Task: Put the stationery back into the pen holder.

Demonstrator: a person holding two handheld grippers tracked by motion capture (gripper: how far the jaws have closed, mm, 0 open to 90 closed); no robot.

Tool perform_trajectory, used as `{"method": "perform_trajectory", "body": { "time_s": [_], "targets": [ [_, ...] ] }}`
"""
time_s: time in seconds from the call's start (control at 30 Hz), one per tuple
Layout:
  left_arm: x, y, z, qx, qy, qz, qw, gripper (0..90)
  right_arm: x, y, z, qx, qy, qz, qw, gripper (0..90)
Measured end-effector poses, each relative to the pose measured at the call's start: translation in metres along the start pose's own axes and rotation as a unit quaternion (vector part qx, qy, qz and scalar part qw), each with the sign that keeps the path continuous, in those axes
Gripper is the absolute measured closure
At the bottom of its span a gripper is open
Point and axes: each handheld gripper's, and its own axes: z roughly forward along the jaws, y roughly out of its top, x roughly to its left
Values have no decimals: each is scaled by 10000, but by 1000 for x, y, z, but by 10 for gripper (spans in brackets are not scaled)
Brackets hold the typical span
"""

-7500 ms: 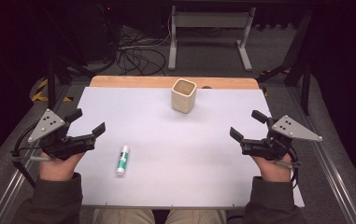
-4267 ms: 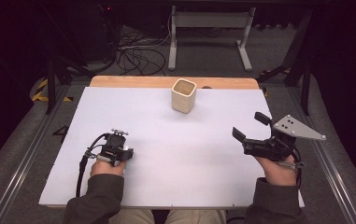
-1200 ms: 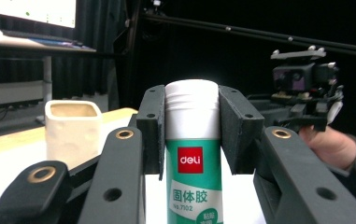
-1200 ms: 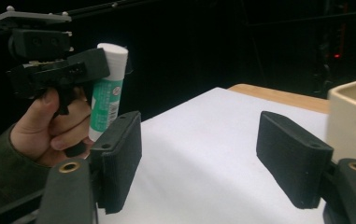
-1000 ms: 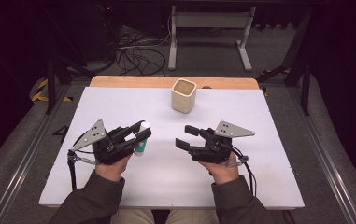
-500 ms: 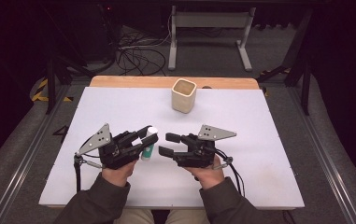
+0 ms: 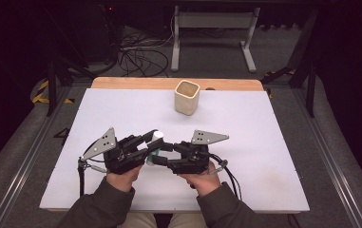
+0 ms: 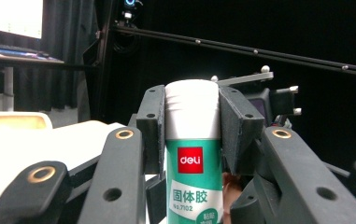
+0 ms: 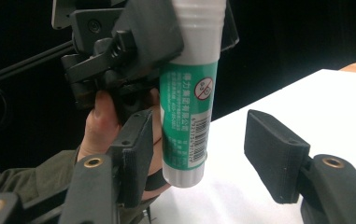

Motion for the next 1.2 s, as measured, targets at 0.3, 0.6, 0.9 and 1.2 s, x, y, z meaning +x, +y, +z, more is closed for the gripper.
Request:
{"method": "perform_trajectory", "body": {
  "time_s": [0.3,0.6,0.9,1.2],
  "targets": [
    [-4,-1,2,-74,-99,-29,9999,651,2,-1,3,-2,104,53,9999,499],
    [-5,-1,3,-110,-141,-33,9998,651,4,-2,5,20,200,45,9998,571],
    [-3,-1,3,-60,-128,-46,9999,650,5,-2,5,62,217,-39,9997,656],
    [3,-2,3,92,35,-110,9999,634,4,0,3,311,-260,-304,9987,661]
  ]
}}
